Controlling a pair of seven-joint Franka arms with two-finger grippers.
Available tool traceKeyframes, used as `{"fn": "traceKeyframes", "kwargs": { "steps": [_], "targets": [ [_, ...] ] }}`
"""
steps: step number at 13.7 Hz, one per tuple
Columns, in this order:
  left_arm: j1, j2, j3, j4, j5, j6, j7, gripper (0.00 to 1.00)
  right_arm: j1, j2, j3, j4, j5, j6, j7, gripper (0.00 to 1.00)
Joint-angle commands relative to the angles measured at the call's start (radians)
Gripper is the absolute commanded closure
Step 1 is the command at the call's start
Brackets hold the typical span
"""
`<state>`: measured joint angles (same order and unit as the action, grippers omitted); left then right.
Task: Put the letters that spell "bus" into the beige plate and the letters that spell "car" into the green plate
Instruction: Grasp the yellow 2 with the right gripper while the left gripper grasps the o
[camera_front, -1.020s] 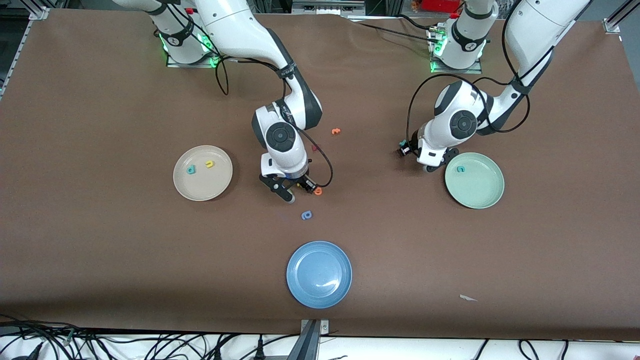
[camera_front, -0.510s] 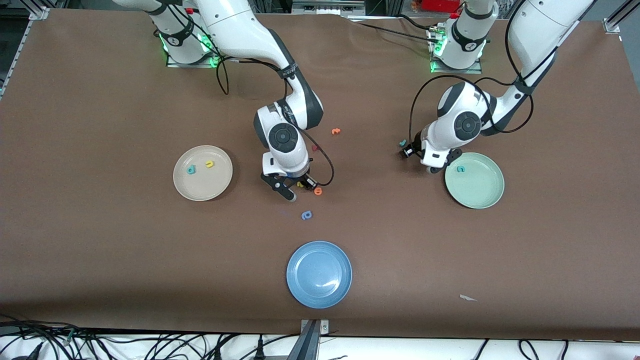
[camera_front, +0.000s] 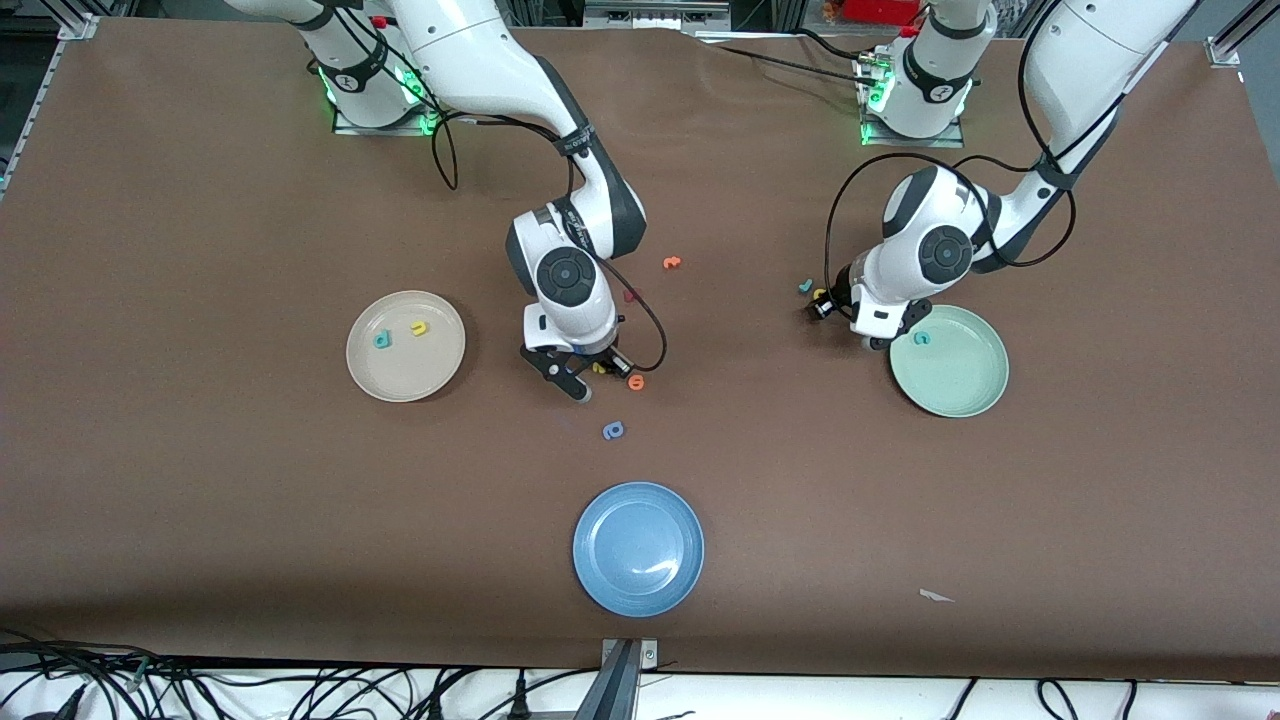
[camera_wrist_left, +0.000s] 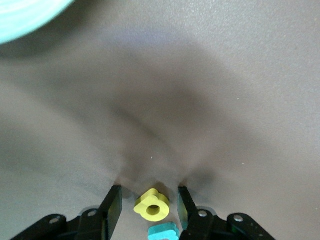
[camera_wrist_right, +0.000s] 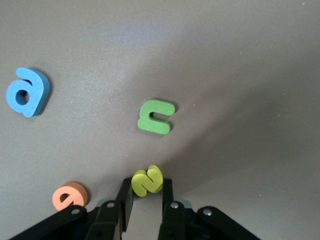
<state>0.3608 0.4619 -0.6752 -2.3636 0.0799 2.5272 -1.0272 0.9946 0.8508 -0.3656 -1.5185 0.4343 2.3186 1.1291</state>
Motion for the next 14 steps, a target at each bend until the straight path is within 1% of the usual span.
{"fn": "traceKeyframes", "kwargs": {
  "steps": [1,5,6,8,10,12,14],
  "targets": [
    [-0.026,0.001,0.006,-0.009,0.026,0.013,-0.048,0.47,0.002,0.01,-0.004,0.017,0.009,-0.015,0.003,0.8],
    [-0.036,0.004,0.006,-0.011,0.026,0.013,-0.054,0.47,-0.001,0.005,-0.01,0.024,0.006,-0.044,-0.003,0.8],
    [-0.042,0.006,0.006,-0.009,0.026,0.013,-0.056,0.47,0.001,0.001,-0.019,0.027,-0.011,-0.07,-0.008,0.8],
    [-0.042,0.006,0.008,-0.009,0.026,0.013,-0.057,0.54,-0.004,-0.016,-0.03,0.029,-0.075,-0.149,-0.025,0.8],
    [-0.042,0.006,0.008,-0.009,0.026,0.013,-0.056,0.65,-0.004,-0.045,-0.053,0.029,-0.08,-0.179,-0.092,0.8],
    [-0.042,0.007,0.008,-0.009,0.026,0.013,-0.054,0.72,-0.002,-0.073,-0.103,0.029,-0.077,-0.287,-0.2,0.8],
    [-0.042,0.008,0.008,-0.008,0.026,0.013,-0.048,0.8,-0.004,-0.122,-0.145,0.02,-0.074,-0.372,-0.291,0.8]
  ]
}}
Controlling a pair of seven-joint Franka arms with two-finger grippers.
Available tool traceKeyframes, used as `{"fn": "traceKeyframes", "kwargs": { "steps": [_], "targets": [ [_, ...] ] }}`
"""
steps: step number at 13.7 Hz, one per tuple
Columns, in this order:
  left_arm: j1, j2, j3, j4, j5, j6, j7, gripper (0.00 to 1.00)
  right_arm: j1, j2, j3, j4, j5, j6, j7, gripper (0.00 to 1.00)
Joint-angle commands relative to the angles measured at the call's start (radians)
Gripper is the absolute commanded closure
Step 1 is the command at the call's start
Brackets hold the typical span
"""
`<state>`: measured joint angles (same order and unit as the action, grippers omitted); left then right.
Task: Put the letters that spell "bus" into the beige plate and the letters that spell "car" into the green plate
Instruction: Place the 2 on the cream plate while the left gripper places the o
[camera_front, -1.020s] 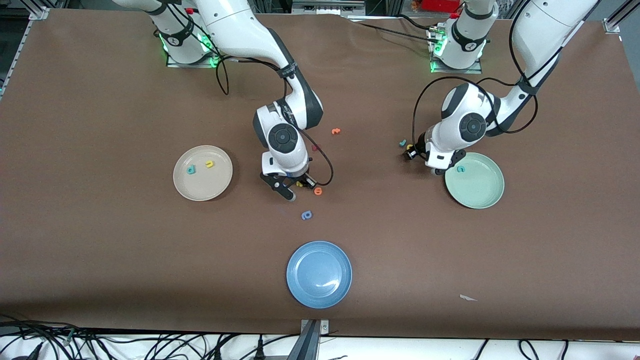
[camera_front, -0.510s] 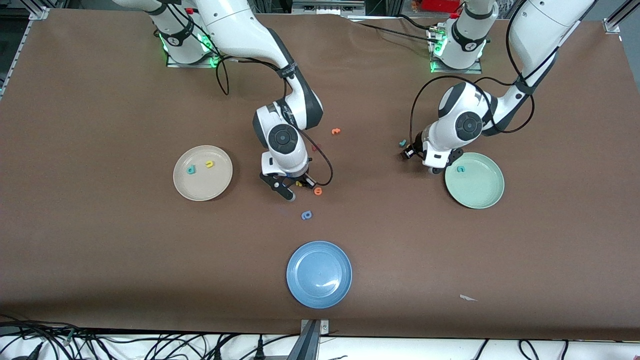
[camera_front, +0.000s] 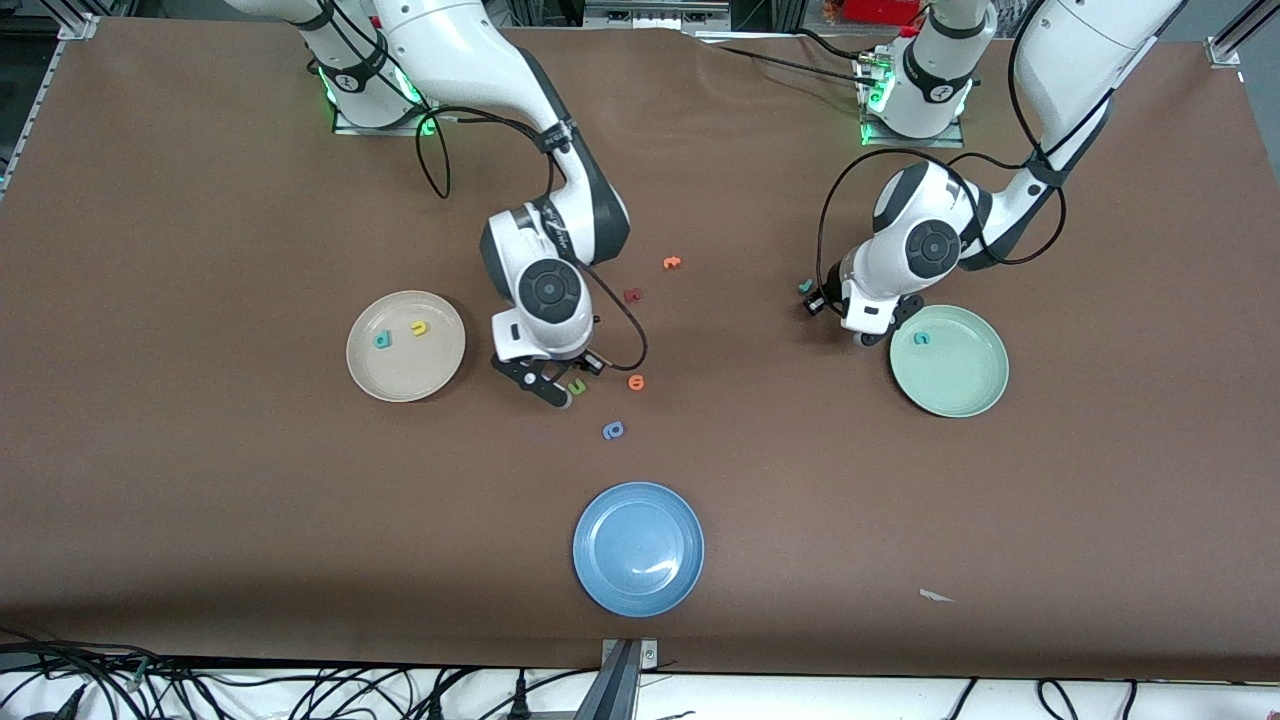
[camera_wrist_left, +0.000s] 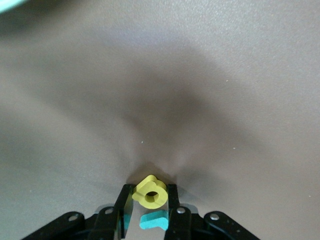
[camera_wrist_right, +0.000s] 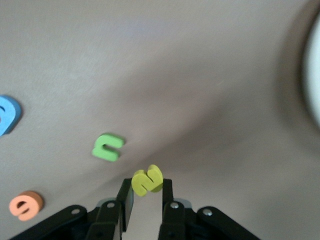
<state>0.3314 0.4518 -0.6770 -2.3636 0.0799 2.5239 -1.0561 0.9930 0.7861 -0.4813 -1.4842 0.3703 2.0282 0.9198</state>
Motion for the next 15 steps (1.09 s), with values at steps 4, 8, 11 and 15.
{"fn": "traceKeyframes", "kwargs": {
  "steps": [4,8,11,15],
  "targets": [
    [0.001,-0.008,0.005,0.026,0.027,0.0,-0.007,0.82,-0.002,-0.125,-0.137,-0.112,-0.005,-0.164,-0.381,0.8],
    [0.044,-0.059,0.0,0.206,0.011,-0.325,0.086,0.82,-0.001,-0.212,-0.204,-0.333,-0.005,-0.062,-0.611,0.8],
    [0.135,-0.061,-0.004,0.297,0.009,-0.454,0.2,0.82,-0.002,-0.277,-0.232,-0.529,-0.004,0.125,-0.758,0.8],
    [0.25,-0.055,0.005,0.339,0.023,-0.517,0.405,0.82,-0.005,-0.28,-0.247,-0.622,0.018,0.248,-0.822,0.8]
  ]
}}
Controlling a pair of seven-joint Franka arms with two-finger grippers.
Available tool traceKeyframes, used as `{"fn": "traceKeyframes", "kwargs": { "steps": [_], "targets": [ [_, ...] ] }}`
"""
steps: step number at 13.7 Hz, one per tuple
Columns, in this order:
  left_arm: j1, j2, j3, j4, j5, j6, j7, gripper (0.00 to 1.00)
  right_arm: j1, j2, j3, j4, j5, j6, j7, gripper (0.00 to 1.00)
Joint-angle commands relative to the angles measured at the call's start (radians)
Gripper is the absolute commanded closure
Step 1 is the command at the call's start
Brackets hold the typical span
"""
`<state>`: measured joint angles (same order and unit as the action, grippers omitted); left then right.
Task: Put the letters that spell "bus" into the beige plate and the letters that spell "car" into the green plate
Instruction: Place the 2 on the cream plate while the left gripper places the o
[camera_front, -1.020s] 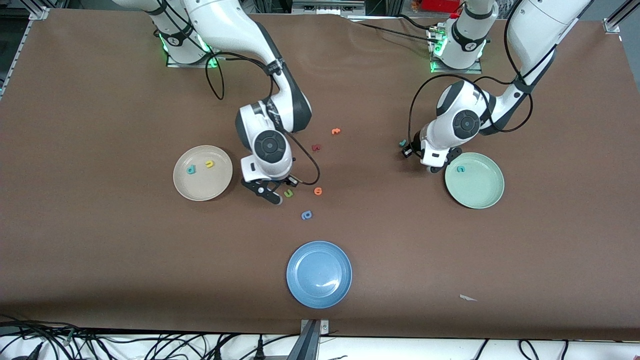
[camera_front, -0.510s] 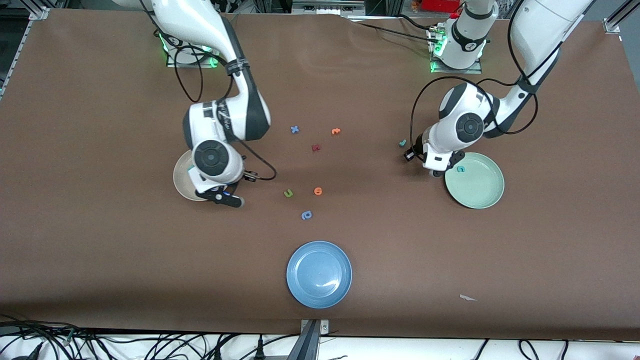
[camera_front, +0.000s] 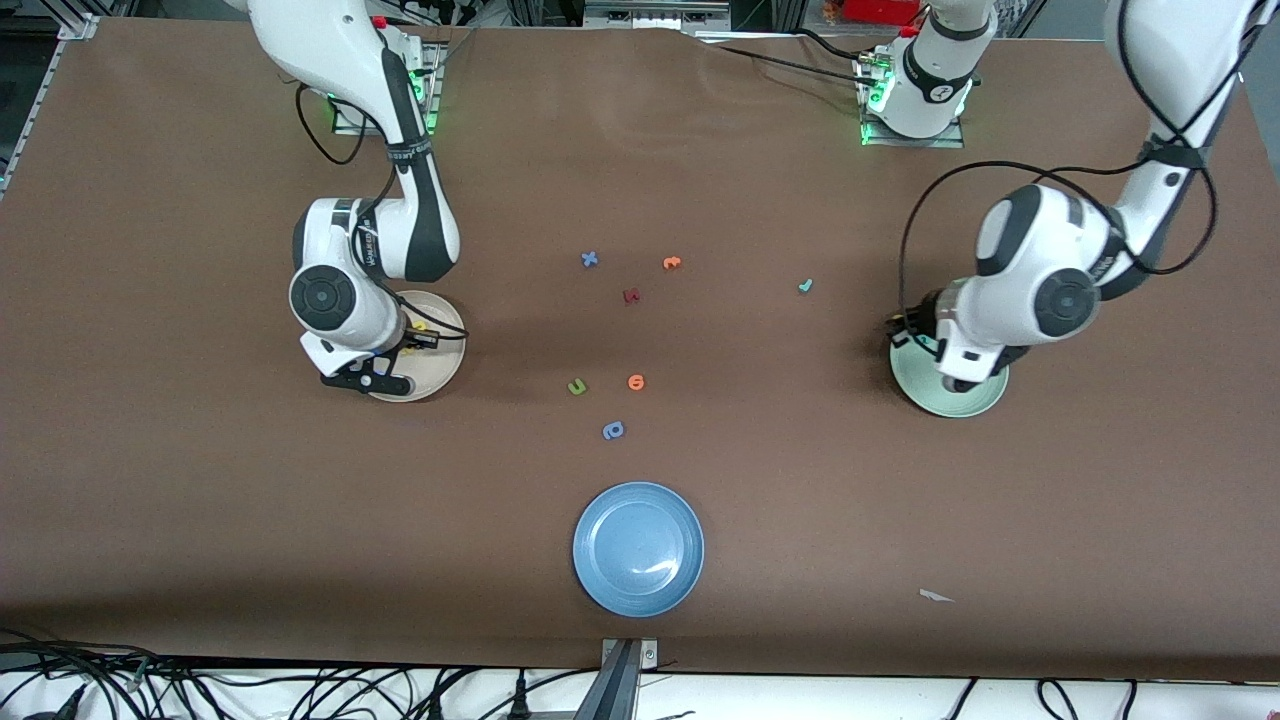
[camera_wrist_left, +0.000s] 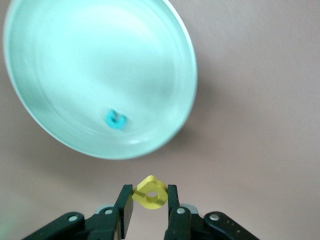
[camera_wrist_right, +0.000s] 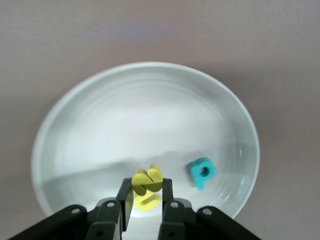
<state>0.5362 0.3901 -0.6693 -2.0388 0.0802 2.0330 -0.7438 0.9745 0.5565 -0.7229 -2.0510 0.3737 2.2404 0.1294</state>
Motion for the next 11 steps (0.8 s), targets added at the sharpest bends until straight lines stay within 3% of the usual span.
{"fn": "traceKeyframes", "kwargs": {
  "steps": [1,2,3,5,8,9,11],
  "targets": [
    [0.068,0.012,0.002,0.014,0.026,-0.025,0.14,0.82,0.013,-0.052,-0.006,-0.054,0.016,0.036,-0.031,0.77],
    [0.086,0.025,0.005,0.014,0.027,-0.024,0.187,0.82,0.013,-0.05,-0.006,-0.049,0.016,0.031,-0.018,0.5],
    [0.096,0.047,0.011,0.014,0.048,-0.016,0.207,0.82,0.013,-0.05,-0.006,-0.038,0.017,0.024,-0.01,0.01],
    [0.096,0.094,0.022,0.014,0.143,-0.011,0.198,0.8,0.012,-0.05,-0.006,0.017,0.018,-0.049,0.007,0.0],
    [0.096,0.127,0.04,0.015,0.184,0.004,0.196,0.77,0.013,-0.052,-0.007,0.1,0.017,-0.148,0.039,0.0],
    [0.097,0.13,0.04,0.014,0.185,0.006,0.196,0.7,0.013,-0.065,-0.007,0.124,0.016,-0.172,0.045,0.0],
    [0.096,0.13,0.04,0.015,0.184,0.006,0.193,0.3,0.015,-0.095,-0.018,0.167,0.014,-0.2,0.048,0.0]
  ]
}}
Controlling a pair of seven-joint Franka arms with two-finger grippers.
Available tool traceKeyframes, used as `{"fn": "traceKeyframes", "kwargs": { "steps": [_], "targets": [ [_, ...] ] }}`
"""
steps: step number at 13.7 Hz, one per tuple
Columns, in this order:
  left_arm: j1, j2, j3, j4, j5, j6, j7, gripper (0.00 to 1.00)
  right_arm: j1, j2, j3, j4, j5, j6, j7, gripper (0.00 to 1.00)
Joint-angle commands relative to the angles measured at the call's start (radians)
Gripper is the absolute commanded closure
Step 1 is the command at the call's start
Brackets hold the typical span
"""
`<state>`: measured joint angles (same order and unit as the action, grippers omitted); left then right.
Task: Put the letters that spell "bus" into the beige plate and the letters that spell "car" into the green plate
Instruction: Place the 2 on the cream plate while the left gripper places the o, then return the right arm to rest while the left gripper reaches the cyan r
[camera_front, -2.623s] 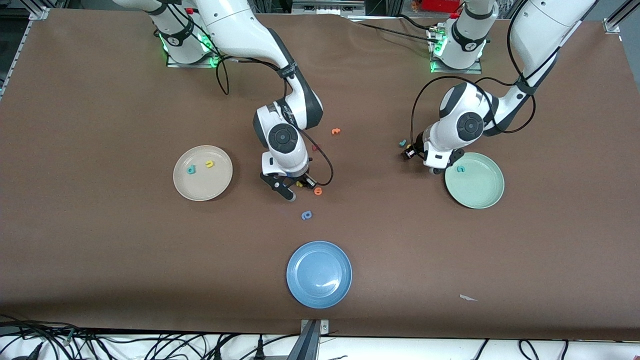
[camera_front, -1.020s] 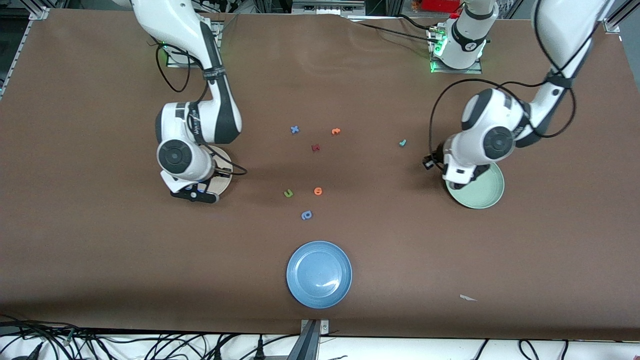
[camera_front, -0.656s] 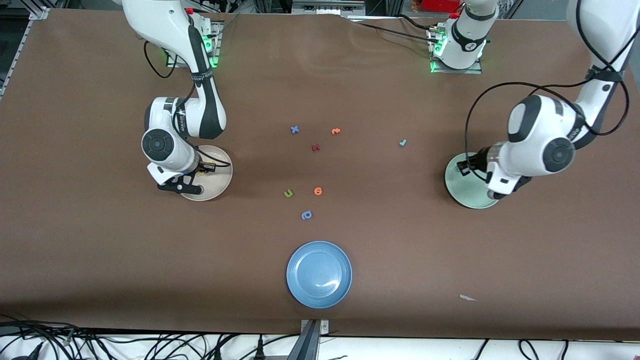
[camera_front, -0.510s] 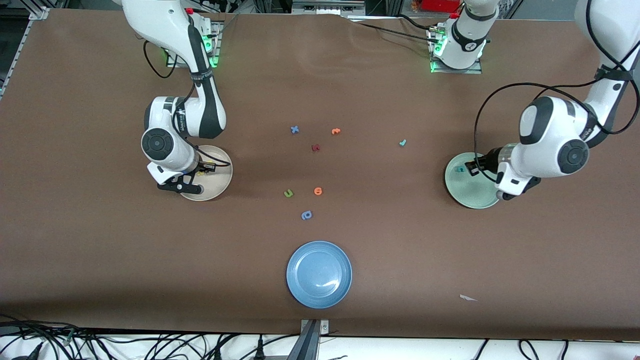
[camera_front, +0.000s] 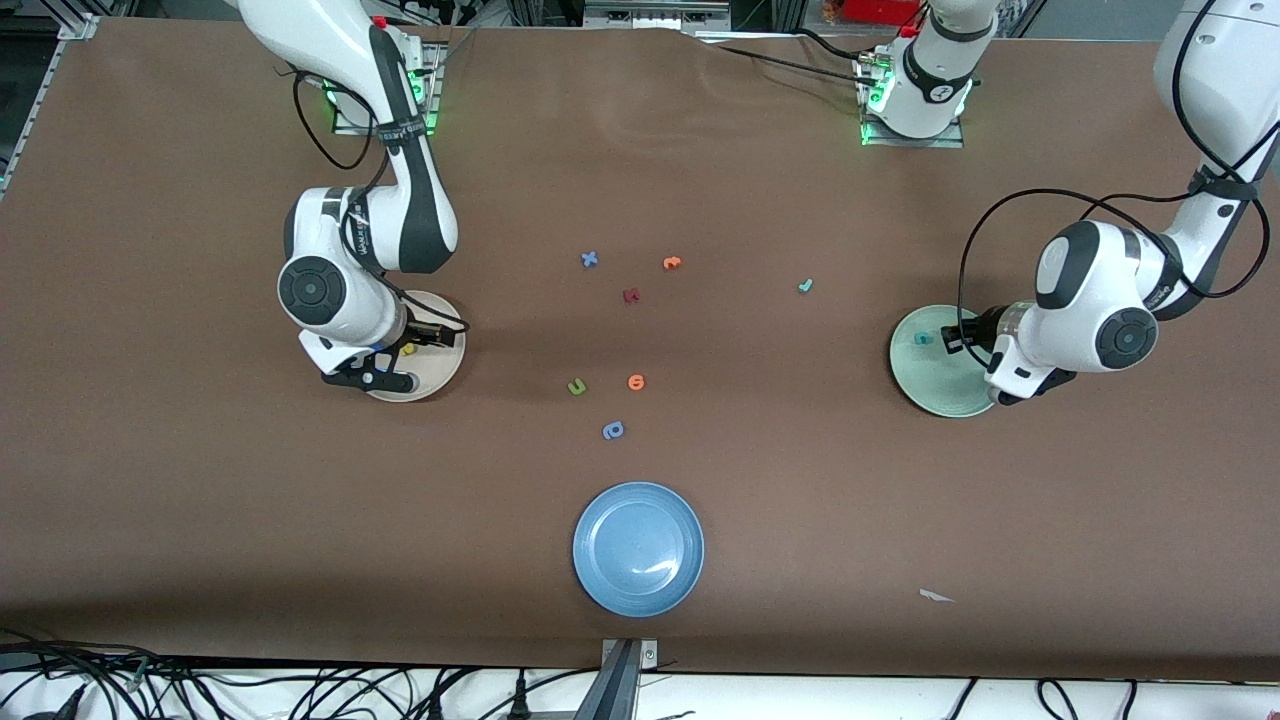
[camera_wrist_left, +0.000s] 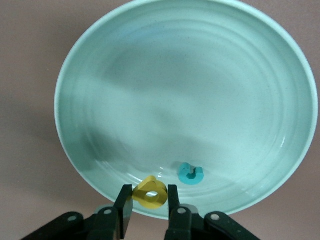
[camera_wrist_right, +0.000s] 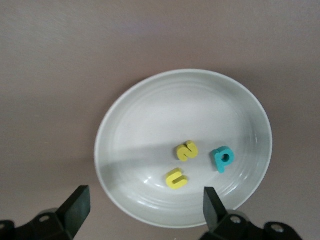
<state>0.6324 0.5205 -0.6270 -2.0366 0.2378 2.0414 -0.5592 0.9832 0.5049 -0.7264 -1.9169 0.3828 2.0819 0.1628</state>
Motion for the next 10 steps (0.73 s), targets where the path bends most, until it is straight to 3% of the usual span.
{"fn": "traceKeyframes", "kwargs": {
  "steps": [1,2,4,6,10],
  "targets": [
    [0.0,-0.003,-0.003,0.013,0.025,-0.004,0.008,0.0,0.006,-0.052,-0.018,0.067,-0.002,-0.045,0.001,0.0],
    [0.003,-0.011,-0.005,0.015,0.015,-0.007,0.008,0.0,0.006,-0.066,-0.031,0.109,-0.004,-0.058,0.001,0.0],
    [-0.002,-0.031,-0.031,0.015,-0.007,-0.018,-0.036,0.0,0.006,-0.086,-0.098,0.242,-0.012,-0.226,-0.002,0.0],
    [-0.003,-0.033,-0.095,0.013,-0.031,-0.018,-0.131,0.0,0.005,-0.085,-0.157,0.369,-0.03,-0.418,-0.003,0.0],
    [-0.011,-0.024,-0.223,-0.007,-0.052,-0.003,-0.329,0.0,0.005,-0.089,-0.229,0.579,-0.139,-0.676,-0.009,0.0]
  ]
}}
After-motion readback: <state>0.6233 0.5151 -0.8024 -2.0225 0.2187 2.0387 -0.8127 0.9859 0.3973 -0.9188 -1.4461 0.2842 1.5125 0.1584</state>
